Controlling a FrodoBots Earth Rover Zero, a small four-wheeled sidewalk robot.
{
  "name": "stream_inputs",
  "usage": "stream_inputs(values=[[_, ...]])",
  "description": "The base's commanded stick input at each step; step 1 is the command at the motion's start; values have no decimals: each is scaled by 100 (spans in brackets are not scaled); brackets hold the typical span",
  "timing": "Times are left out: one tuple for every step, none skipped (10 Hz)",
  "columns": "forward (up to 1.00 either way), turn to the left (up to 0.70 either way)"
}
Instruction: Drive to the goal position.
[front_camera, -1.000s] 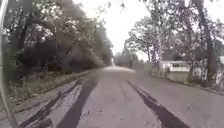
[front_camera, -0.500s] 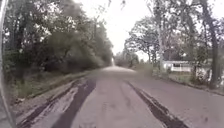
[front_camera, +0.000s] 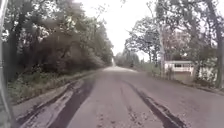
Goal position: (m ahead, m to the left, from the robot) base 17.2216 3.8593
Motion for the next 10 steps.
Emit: stream_inputs(values=[[70, 0], [70, 0], [70, 0], [70, 0], [70, 0], [70, 0], [70, 0], [70, 0], [70, 0], [70, 0]])
